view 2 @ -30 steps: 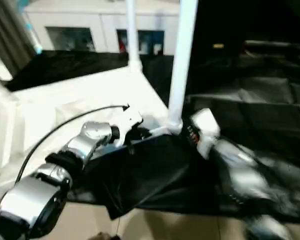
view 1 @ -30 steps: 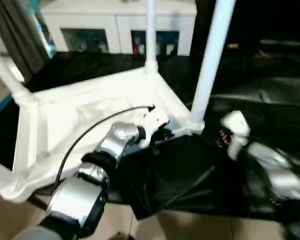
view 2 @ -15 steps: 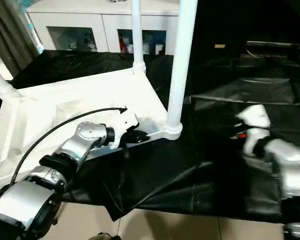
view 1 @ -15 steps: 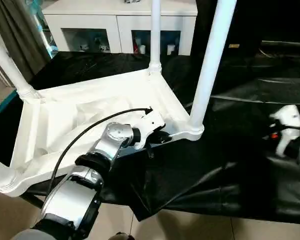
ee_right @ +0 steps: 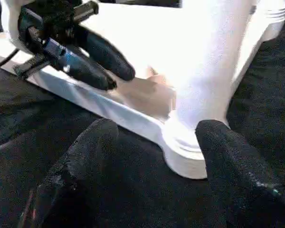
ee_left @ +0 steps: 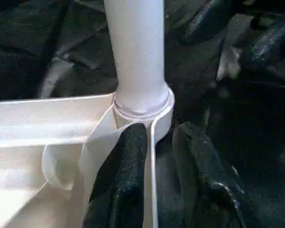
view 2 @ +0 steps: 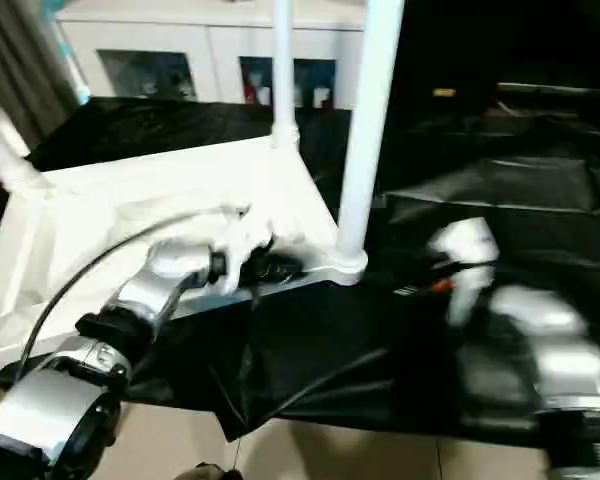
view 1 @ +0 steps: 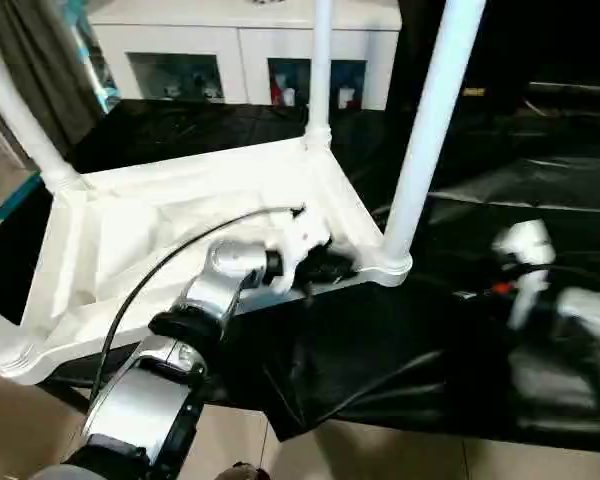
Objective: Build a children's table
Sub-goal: Rotate leg to tighten, then rotate table base
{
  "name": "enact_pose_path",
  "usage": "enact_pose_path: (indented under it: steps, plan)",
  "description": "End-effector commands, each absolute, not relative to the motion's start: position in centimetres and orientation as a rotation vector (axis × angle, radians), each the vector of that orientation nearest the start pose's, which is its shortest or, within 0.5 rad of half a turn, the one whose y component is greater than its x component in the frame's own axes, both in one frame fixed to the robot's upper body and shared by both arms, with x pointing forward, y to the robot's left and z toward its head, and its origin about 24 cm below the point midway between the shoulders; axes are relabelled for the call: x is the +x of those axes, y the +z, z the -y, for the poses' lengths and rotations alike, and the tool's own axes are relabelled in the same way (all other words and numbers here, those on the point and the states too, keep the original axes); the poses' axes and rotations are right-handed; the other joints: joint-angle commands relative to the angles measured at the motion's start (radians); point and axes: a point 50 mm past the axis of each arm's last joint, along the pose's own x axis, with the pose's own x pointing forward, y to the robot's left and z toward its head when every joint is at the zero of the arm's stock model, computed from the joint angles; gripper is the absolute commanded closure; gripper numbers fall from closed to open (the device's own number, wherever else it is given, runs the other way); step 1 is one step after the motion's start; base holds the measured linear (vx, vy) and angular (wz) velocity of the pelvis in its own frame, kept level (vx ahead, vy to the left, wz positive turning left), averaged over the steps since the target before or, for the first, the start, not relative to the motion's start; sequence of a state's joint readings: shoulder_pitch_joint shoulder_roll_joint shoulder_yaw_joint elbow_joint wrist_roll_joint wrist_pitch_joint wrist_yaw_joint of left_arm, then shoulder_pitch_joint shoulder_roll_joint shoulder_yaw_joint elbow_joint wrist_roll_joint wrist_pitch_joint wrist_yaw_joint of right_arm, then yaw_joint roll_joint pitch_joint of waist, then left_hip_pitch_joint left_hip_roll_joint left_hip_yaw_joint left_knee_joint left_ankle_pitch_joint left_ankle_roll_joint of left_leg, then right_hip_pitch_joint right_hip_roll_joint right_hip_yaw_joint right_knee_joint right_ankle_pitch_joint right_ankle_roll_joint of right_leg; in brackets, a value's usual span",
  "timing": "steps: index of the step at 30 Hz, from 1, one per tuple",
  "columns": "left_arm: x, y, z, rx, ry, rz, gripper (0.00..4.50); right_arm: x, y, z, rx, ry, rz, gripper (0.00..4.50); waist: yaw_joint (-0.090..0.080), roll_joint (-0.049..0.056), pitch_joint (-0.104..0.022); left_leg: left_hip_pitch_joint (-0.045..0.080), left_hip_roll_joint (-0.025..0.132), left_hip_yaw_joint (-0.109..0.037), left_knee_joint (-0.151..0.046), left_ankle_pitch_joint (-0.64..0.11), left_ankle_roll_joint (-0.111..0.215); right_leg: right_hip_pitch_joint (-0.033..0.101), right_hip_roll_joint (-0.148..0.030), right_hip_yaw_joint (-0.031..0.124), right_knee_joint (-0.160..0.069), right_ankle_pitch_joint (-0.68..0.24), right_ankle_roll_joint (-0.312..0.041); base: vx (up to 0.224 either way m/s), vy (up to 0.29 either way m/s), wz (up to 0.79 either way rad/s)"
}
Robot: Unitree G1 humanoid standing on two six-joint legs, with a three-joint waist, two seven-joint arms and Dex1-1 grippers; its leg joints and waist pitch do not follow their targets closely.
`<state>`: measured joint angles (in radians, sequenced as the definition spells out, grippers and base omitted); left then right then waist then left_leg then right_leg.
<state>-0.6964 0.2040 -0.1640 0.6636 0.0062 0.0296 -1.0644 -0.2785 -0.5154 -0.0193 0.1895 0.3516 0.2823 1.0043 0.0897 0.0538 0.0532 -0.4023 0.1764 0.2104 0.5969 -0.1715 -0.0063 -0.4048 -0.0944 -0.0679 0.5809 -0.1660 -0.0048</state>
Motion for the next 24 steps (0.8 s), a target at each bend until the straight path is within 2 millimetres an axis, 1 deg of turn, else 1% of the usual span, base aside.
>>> enact_pose_path:
  steps: [1, 2, 3, 4, 5, 6, 7, 8, 9, 10, 11, 12, 13, 14, 15, 16, 17, 18, 19, 20, 21, 22, 23, 24]
  plan:
    - [33.6, 8.5, -10.8, 0.276, -1.212, -0.228, 2.89, 28.3, 8.0, 19.5, -0.045, 0.979, -0.224, 1.43, 0.000, -0.026, -0.074, 0.015, 0.064, -0.034, -0.068, -0.119, 0.127, 0.047, -0.066, 0.031, -0.043, -0.187, -0.242, 0.000, 0.000, 0.00]
    - [33.6, 8.5, -10.8, 0.276, -1.212, -0.228, 2.77, 28.3, 8.0, 19.5, -0.045, 0.979, -0.224, 1.43, -0.001, -0.025, -0.074, 0.021, 0.062, -0.031, -0.065, -0.130, 0.122, 0.042, -0.062, 0.031, -0.048, -0.205, -0.235, 0.000, 0.000, 0.00]
    - [32.4, 8.7, -12.8, 0.272, -1.192, -0.266, 2.65, 28.5, 7.8, 17.9, -0.021, 1.011, -0.219, 1.43, 0.001, -0.024, -0.073, 0.030, 0.061, -0.029, -0.063, -0.152, 0.112, 0.035, -0.061, 0.033, -0.055, -0.226, -0.232, 0.000, 0.000, 0.00]
    - [29.5, 8.9, -15.7, 0.257, -1.165, -0.337, 2.59, 28.7, 7.5, 15.8, 0.004, 1.038, -0.208, 1.43, -0.011, -0.046, -0.067, 0.010, 0.072, -0.042, -0.079, -0.145, 0.085, 0.053, -0.079, 0.036, -0.032, -0.230, -0.235, 0.000, 0.000, 0.00]
    - [29.5, 8.9, -15.7, 0.257, -1.165, -0.337, 2.55, 28.7, 7.5, 15.8, 0.004, 1.038, -0.208, 1.43, -0.021, -0.038, -0.062, 0.002, 0.069, -0.046, -0.088, -0.158, 0.079, 0.051, -0.073, 0.033, -0.034, -0.260, -0.223, 0.000, 0.000, 0.00]
    - [29.5, 8.9, -15.7, 0.257, -1.165, -0.337, 2.46, 28.7, 7.5, 15.8, 0.004, 1.038, -0.208, 1.43, -0.022, -0.027, -0.056, 0.032, 0.062, -0.034, -0.082, -0.242, 0.052, 0.021, -0.056, 0.037, -0.063, -0.365, -0.196, 0.000, 0.000, 0.00]
    - [27.9, 9.0, -16.9, 0.247, -1.154, -0.374, 2.46, 29.0, 7.4, 14.8, 0.026, 1.041, -0.198, 1.43, -0.025, -0.046, -0.041, 0.041, 0.062, -0.029, -0.083, -0.283, 0.040, 0.008, -0.055, 0.043, -0.075, -0.403, -0.190, 0.000, 0.000, 0.00]
    - [26.2, 9.0, -18.0, 0.226, -1.128, -0.410, 2.21, 29.4, 7.2, 13.8, 0.053, 1.026, -0.188, 1.43, -0.021, -0.052, -0.034, 0.041, 0.068, -0.030, -0.092, -0.272, 0.012, 0.008, -0.059, 0.053, -0.068, -0.350, -0.209, 0.000, 0.000, 0.00]
    - [24.5, 9.0, -18.9, 0.214, -1.089, -0.440, 2.16, 29.9, 7.0, 12.6, 0.076, 1.007, -0.172, 1.43, -0.024, -0.056, -0.021, 0.028, 0.068, -0.034, -0.099, -0.278, 0.010, 0.009, -0.059, 0.054, -0.061, -0.350, -0.209, 0.000, 0.000, 0.00]
    - [24.5, 9.0, -18.9, 0.214, -1.089, -0.440, 2.16, 29.9, 7.0, 12.6, 0.076, 1.007, -0.172, 1.43, -0.033, -0.054, -0.022, 0.020, 0.068, -0.040, -0.106, -0.290, 0.003, 0.017, -0.061, 0.051, -0.056, -0.367, -0.204, 0.000, 0.000, 0.00]
    - [22.6, 9.0, -19.9, 0.209, -1.025, -0.458, 2.10, 30.6, 6.7, 10.9, 0.102, 0.973, -0.158, 1.43, -0.035, -0.049, -0.015, 0.030, 0.067, -0.040, -0.111, -0.348, -0.017, 0.008, -0.054, 0.049, -0.067, -0.444, -0.177, 0.000, 0.000, 0.00]
    - [22.4, 9.0, -20.0, 0.210, -1.018, -0.458, 1.88, 30.7, 6.7, 10.8, 0.104, 0.971, -0.157, 1.43, -0.036, -0.053, -0.006, 0.044, 0.068, -0.039, -0.111, -0.395, -0.040, -0.006, -0.055, 0.056, -0.077, -0.467, -0.174, 0.000, 0.000, 0.00]
    - [22.0, 9.3, -20.3, 0.213, -0.966, -0.448, 1.78, 31.1, 6.6, 10.1, 0.112, 0.949, -0.145, 1.43, -0.037, -0.055, -0.001, 0.043, 0.067, -0.040, -0.114, -0.408, -0.048, -0.006, -0.054, 0.056, -0.080, -0.475, -0.168, 0.000, 0.000, 0.00]
    - [21.7, 9.5, -20.7, 0.221, -0.906, -0.430, 1.78, 31.5, 6.6, 9.6, 0.126, 0.912, -0.136, 1.43, -0.036, -0.056, 0.005, 0.047, 0.069, -0.042, -0.118, -0.436, -0.067, -0.009, -0.054, 0.058, -0.081, -0.469, -0.169, 0.000, 0.000, 0.00]
    - [21.4, 9.8, -20.9, 0.223, -0.856, -0.426, 1.67, 31.9, 6.6, 9.3, 0.136, 0.881, -0.130, 1.43, -0.032, -0.059, 0.010, 0.053, 0.070, -0.041, -0.118, -0.451, -0.080, -0.015, -0.051, 0.061, -0.078, -0.453, -0.167, 0.000, 0.000, 0.00]
    - [21.2, 9.8, -21.3, 0.229, -0.792, -0.420, 1.67, 32.4, 6.8, 8.8, 0.151, 0.841, -0.108, 1.43, -0.030, -0.060, 0.015, 0.056, 0.068, -0.041, -0.120, -0.456, -0.081, -0.017, -0.050, 0.062, -0.082, -0.452, -0.162, 0.000, 0.000, 0.00]
    - [20.9, 9.8, -21.7, 0.234, -0.728, -0.419, 1.67, 33.1, 6.9, 8.4, 0.167, 0.789, -0.091, 1.43, -0.032, -0.062, 0.021, 0.053, 0.066, -0.041, -0.122, -0.468, -0.086, -0.016, -0.051, 0.064, -0.082, -0.453, -0.158, 0.000, 0.000, 0.00]
    - [20.6, 9.6, -22.1, 0.244, -0.673, -0.418, 1.41, 33.6, 7.1, 8.1, 0.178, 0.751, -0.076, 1.43, -0.036, -0.067, 0.022, 0.045, 0.066, -0.045, -0.125, -0.452, -0.087, -0.008, -0.053, 0.064, -0.075, -0.440, -0.154, 0.000, 0.000, 0.00]
    - [20.4, 9.5, -22.4, 0.251, -0.640, -0.417, 1.41, 33.9, 7.2, 7.8, 0.184, 0.728, -0.069, 1.43, -0.040, -0.067, 0.022, 0.038, 0.066, -0.048, -0.126, -0.443, -0.087, -0.003, -0.057, 0.063, -0.073, -0.435, -0.154, 0.000, 0.000, 0.00]
    - [20.4, 9.5, -22.4, 0.251, -0.640, -0.417, 1.41, 33.9, 7.2, 7.8, 0.184, 0.728, -0.069, 1.43, -0.042, -0.067, 0.024, 0.035, 0.066, -0.049, -0.127, -0.435, -0.088, -0.001, -0.056, 0.062, -0.073, -0.436, -0.149, 0.000, 0.000, 0.00]
    - [19.7, 9.3, -22.8, 0.263, -0.580, -0.436, 1.26, 34.5, 7.2, 7.6, 0.175, 0.672, -0.061, 1.43, -0.039, -0.065, 0.022, 0.043, 0.065, -0.043, -0.123, -0.406, -0.082, -0.007, -0.053, 0.066, -0.071, -0.392, -0.143, 0.000, 0.000, 0.00]
    - [19.7, 9.3, -22.8, 0.264, -0.575, -0.436, 1.26, 34.6, 7.2, 7.6, 0.176, 0.668, -0.060, 1.43, -0.041, -0.066, 0.022, 0.039, 0.064, -0.043, -0.124, -0.390, -0.080, -0.004, -0.052, 0.066, -0.068, -0.365, -0.147, 0.000, 0.000, 0.00]
    - [19.0, 9.1, -23.2, 0.278, -0.455, -0.429, 1.02, 35.6, 7.3, 7.8, 0.188, 0.565, -0.048, 1.43, -0.043, -0.066, 0.020, 0.036, 0.065, -0.039, -0.122, -0.345, -0.070, 0.001, -0.049, 0.065, -0.061, -0.283, -0.164, 0.000, 0.000, 0.00]
    - [19.0, 9.1, -23.2, 0.278, -0.455, -0.429, 0.93, 35.6, 7.3, 7.8, 0.188, 0.565, -0.048, 1.43, -0.046, -0.067, 0.019, 0.036, 0.065, -0.038, -0.119, -0.332, -0.066, 0.003, -0.049, 0.065, -0.057, -0.255, -0.176, 0.000, 0.000, 0.00]
